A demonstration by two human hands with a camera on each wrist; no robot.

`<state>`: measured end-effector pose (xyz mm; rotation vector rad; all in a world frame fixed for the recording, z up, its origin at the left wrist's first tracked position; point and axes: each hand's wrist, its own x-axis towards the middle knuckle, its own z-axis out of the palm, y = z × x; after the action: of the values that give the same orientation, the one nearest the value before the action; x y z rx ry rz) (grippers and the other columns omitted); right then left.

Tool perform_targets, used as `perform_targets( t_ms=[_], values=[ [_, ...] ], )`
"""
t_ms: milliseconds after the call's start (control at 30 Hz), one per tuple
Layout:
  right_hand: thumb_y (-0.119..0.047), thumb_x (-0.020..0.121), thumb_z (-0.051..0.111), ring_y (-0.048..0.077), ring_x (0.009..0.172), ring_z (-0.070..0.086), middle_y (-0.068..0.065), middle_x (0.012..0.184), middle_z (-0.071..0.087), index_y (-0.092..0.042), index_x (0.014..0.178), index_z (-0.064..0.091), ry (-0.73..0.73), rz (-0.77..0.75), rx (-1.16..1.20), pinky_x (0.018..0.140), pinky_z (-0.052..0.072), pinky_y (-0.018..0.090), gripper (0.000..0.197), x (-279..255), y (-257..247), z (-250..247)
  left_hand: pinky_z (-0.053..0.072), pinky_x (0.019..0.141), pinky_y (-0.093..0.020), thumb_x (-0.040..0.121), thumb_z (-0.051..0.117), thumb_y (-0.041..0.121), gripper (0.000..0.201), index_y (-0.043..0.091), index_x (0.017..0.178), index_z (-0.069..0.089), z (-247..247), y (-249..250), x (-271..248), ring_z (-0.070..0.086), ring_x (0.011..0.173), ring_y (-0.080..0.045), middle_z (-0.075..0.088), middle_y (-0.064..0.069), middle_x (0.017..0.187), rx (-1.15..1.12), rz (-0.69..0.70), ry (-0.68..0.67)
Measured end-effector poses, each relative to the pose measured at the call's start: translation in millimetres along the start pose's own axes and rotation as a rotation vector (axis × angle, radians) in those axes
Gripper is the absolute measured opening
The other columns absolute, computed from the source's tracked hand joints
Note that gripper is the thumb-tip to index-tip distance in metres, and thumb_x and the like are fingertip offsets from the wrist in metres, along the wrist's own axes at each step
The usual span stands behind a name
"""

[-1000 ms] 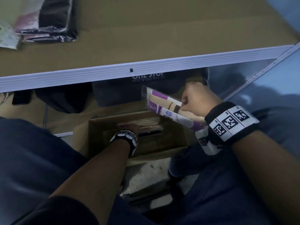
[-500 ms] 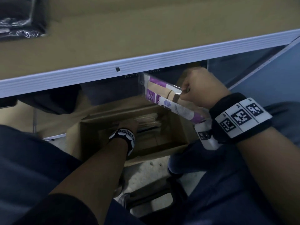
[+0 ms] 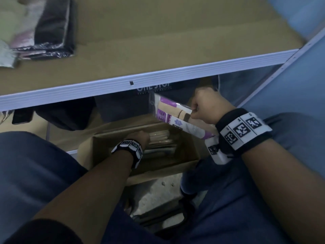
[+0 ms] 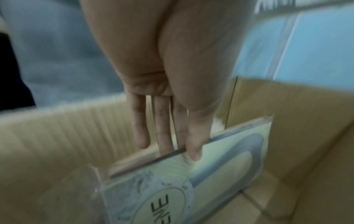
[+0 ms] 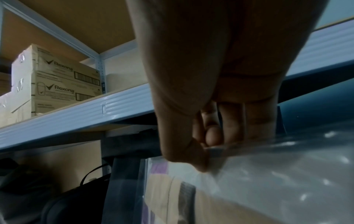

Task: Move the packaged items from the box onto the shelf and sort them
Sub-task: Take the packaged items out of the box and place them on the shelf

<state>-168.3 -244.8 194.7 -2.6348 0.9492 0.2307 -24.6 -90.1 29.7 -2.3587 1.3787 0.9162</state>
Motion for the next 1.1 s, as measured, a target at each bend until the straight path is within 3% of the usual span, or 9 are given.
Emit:
perform_targets(
  t_ms=[133, 267, 333, 467, 633, 833, 967, 1033, 1100],
  values=[
    [-0.015, 0.073, 0.074, 0.020, 0.080, 0.060, 0.005, 0.092, 0.060, -0.016, 0.070, 0.059, 0.009, -0.004, 0.018, 0.073, 0.052, 0.033, 0.015, -18, 2, -13, 0.049, 0.079, -0.032, 0.083, 0.056, 0.005, 0.017, -0.001, 0.091, 0.070, -26, 3, -27, 0.063, 0.097, -0.034, 0.069, -0.017, 0.102, -0.078, 0.086, 0.007],
    [-0.015, 0.073, 0.073, 0.022, 0.081, 0.059, 0.004, 0.086, 0.058, -0.017, 0.065, 0.059, 0.062, 0.008, 0.016, 0.071, 0.046, 0.032, 0.016, -38, 6, -34, 0.057, 0.071, -0.035, 0.069, 0.057, 0.001, 0.015, 0.011, 0.066, 0.067, -53, 5, -50, 0.066, 0.078, -0.029, 0.070, -0.006, 0.078, -0.062, 0.160, 0.061],
    [-0.013, 0.074, 0.072, 0.020, 0.071, 0.056, 0.002, 0.077, 0.055, -0.017, 0.058, 0.058, 0.102, -0.010, 0.011, 0.065, 0.043, 0.027, 0.021, -50, 4, -45, 0.057, 0.069, -0.035, 0.068, 0.059, 0.002, 0.017, 0.016, 0.060, 0.063, -68, 5, -64, 0.065, 0.072, -0.025, 0.065, 0.002, 0.068, -0.068, 0.193, 0.114],
    [-0.003, 0.074, 0.066, 0.007, 0.050, 0.037, -0.008, 0.055, 0.037, -0.025, 0.041, 0.040, 0.156, -0.091, 0.017, 0.047, 0.025, 0.020, 0.048, -69, 1, -63, 0.053, 0.064, -0.028, 0.069, 0.065, 0.002, 0.020, 0.019, 0.059, 0.061, -94, -1, -94, 0.060, 0.064, -0.013, 0.059, 0.011, 0.061, -0.107, 0.267, 0.224],
    [-0.007, 0.075, 0.066, 0.015, 0.064, 0.048, -0.011, 0.067, 0.042, -0.019, 0.056, 0.057, 0.282, -0.125, -0.008, 0.056, 0.032, 0.022, 0.024, -85, 1, -81, 0.045, 0.061, -0.021, 0.071, 0.069, 0.005, 0.015, 0.017, 0.064, 0.065, -121, -14, -135, 0.057, 0.064, -0.009, 0.058, 0.012, 0.063, -0.136, 0.290, 0.350],
    [-0.001, 0.077, 0.064, 0.027, 0.068, 0.057, 0.011, 0.074, 0.057, -0.003, 0.071, 0.072, 0.445, -0.189, 0.040, 0.063, 0.045, 0.031, 0.011, -88, -16, -109, 0.047, 0.065, -0.026, 0.074, 0.074, 0.015, 0.012, 0.021, 0.071, 0.064, -141, -33, -178, 0.058, 0.070, -0.010, 0.063, 0.011, 0.072, -0.143, 0.279, 0.465],
    [-0.004, 0.079, 0.067, 0.027, 0.072, 0.056, 0.009, 0.080, 0.053, -0.001, 0.080, 0.074, 0.606, -0.241, 0.119, 0.061, 0.034, 0.024, 0.007, -81, -38, -128, 0.039, 0.058, -0.019, 0.076, 0.075, 0.020, 0.017, 0.024, 0.071, 0.060, -159, -59, -208, 0.055, 0.068, -0.005, 0.060, 0.013, 0.072, -0.207, 0.226, 0.563],
    [-0.008, 0.081, 0.068, 0.022, 0.070, 0.052, 0.007, 0.081, 0.053, -0.003, 0.084, 0.074, 0.664, -0.230, 0.151, 0.053, 0.031, 0.014, 0.009, -75, -54, -136, 0.037, 0.058, -0.018, 0.075, 0.077, 0.021, 0.020, 0.026, 0.068, 0.058, -166, -77, -223, 0.054, 0.067, 0.001, 0.059, 0.015, 0.069, -0.264, 0.187, 0.636],
    [-0.011, 0.082, 0.067, 0.021, 0.069, 0.051, 0.007, 0.081, 0.053, -0.004, 0.083, 0.073, 0.706, -0.227, 0.229, 0.055, 0.035, 0.002, 0.009, -67, -71, -144, 0.040, 0.057, -0.014, 0.075, 0.078, 0.021, 0.016, 0.022, 0.070, 0.062, -174, -94, -238, 0.057, 0.067, 0.001, 0.063, 0.013, 0.071, -0.350, 0.155, 0.706]
  ],
)
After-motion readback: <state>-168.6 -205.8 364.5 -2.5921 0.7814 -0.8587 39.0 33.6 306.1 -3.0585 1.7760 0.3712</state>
